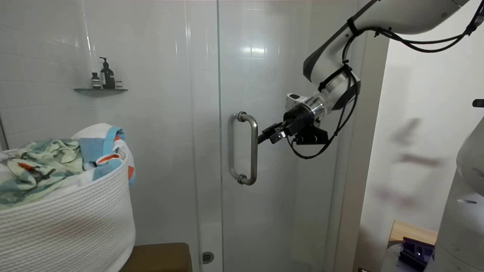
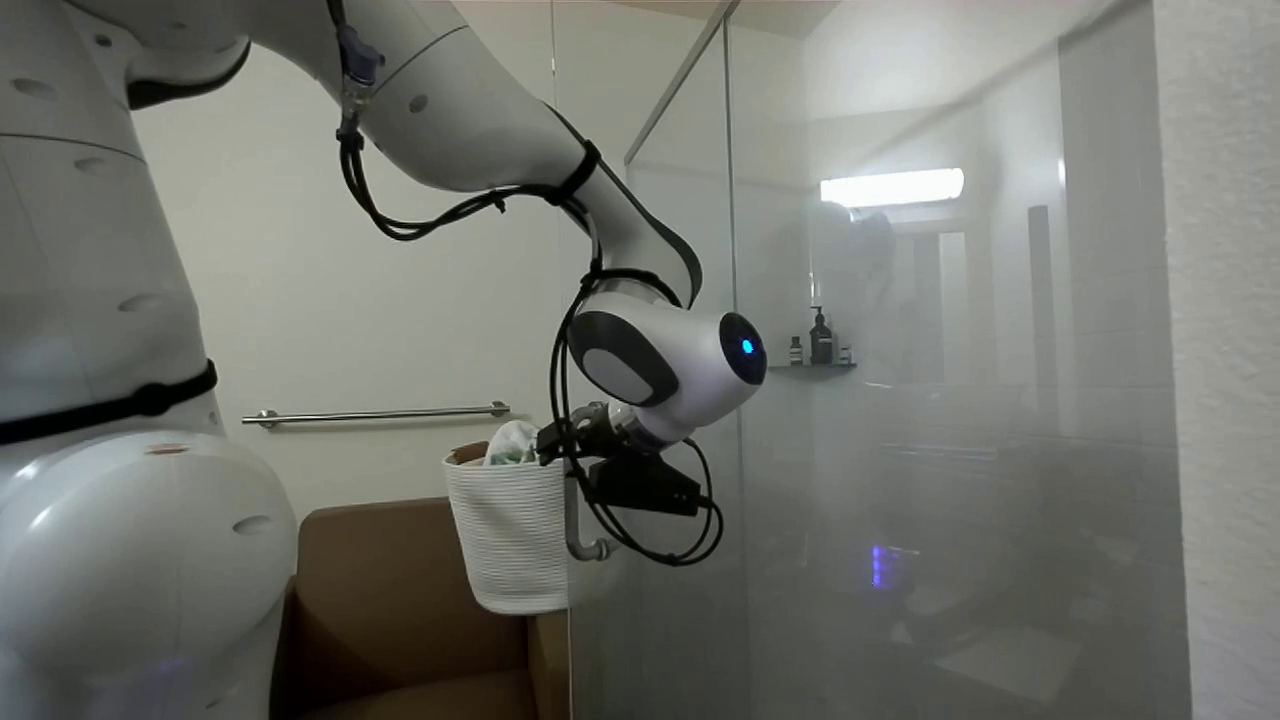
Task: Open the door
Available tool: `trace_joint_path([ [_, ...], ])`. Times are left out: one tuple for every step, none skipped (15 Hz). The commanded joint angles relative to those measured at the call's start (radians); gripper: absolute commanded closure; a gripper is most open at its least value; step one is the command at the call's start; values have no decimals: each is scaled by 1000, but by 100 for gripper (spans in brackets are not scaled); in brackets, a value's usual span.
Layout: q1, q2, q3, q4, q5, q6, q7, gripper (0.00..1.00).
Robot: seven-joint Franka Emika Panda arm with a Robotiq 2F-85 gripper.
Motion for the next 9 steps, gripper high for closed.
trace_joint_path([
  [-27,-48,0,-6,-40,11,20,0],
  [-31,-64,1,-9,-52,13,29,0],
  [-35,-81,3,-11,-66,13,39,0],
  [-38,-102,2,-13,-81,4,51,0],
  [-42,-129,2,-14,-103,-6,70,0],
  [-44,-149,1,-15,-123,-16,84,0],
  [-44,-176,2,-15,-145,-26,110,0],
  [-45,-199,3,-14,-169,-37,136,0],
  [-44,-223,3,-9,-193,-53,164,0],
])
